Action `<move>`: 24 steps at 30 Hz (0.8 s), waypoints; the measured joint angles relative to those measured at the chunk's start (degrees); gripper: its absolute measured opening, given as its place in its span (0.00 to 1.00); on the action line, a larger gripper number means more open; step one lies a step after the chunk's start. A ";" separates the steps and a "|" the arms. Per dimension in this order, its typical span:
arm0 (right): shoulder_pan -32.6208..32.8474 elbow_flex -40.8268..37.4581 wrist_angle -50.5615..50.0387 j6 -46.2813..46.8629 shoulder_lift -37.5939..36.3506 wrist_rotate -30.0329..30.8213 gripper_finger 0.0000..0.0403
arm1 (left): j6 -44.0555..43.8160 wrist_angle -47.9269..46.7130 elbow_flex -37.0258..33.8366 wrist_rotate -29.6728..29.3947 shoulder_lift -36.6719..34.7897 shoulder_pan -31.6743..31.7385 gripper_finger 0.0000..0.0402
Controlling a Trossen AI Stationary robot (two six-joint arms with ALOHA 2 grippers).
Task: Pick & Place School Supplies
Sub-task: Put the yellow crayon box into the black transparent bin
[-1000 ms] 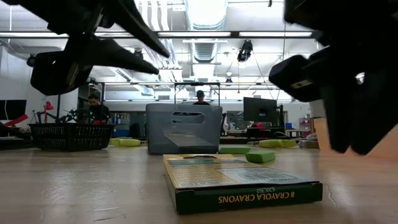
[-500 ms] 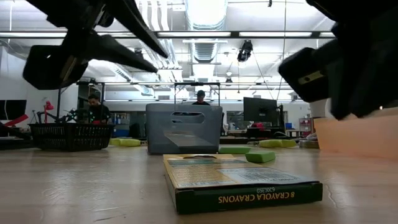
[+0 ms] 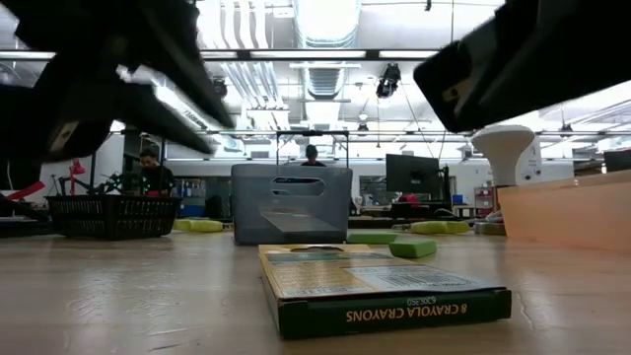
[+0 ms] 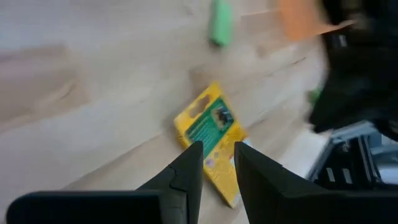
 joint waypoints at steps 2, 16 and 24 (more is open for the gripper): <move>-0.02 0.09 -0.19 -0.53 0.00 0.05 0.14 | -2.56 0.14 -0.03 0.80 1.74 -0.09 0.24; -0.02 0.01 -0.32 -0.59 0.02 4.53 0.14 | -6.08 2.57 4.96 3.59 7.93 -0.70 0.23; -0.02 -0.56 4.32 -2.59 0.97 4.52 0.14 | -6.13 4.18 7.70 2.38 10.71 -0.94 0.23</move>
